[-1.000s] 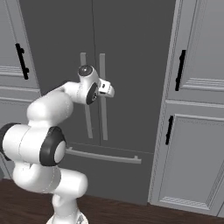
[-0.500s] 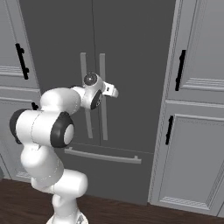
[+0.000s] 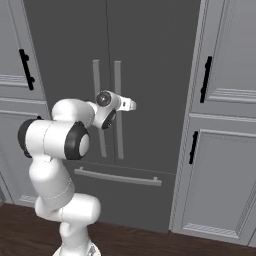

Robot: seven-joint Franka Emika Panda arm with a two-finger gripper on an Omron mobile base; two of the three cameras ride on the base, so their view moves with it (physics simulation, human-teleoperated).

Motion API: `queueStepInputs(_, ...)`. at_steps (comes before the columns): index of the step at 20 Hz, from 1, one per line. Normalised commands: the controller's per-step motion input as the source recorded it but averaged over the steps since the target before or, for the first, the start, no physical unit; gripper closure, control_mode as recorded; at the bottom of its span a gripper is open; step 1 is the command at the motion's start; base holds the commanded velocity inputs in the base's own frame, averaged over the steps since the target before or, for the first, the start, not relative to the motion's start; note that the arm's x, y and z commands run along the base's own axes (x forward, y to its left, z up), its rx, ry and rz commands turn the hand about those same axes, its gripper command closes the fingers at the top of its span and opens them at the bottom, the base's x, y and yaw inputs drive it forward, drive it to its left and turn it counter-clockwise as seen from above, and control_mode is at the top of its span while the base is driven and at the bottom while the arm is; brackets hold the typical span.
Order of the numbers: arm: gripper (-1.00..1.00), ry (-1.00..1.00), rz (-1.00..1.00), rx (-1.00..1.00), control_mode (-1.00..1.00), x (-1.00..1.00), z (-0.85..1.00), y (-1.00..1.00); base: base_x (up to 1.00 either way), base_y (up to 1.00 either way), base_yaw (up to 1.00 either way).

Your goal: Take the strawberry from the fridge and place it on top of the pancake, located on the dining counter.

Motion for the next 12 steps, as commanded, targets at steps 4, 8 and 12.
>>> queueStepInputs(4, 1.00, 0.02, -0.01, 0.00, -1.00, 0.70, -0.31, -0.14, 0.00, 0.00, 0.00)
queueStepInputs(8, 1.00, 0.17, -0.01, 0.01, -1.00, 0.05, -0.20, -0.81, 0.00, 0.00, 0.00)
queueStepInputs(12, 1.00, -0.02, 0.00, 0.08, -1.00, -0.46, -0.29, -1.00, 0.00, 0.00, 0.00)
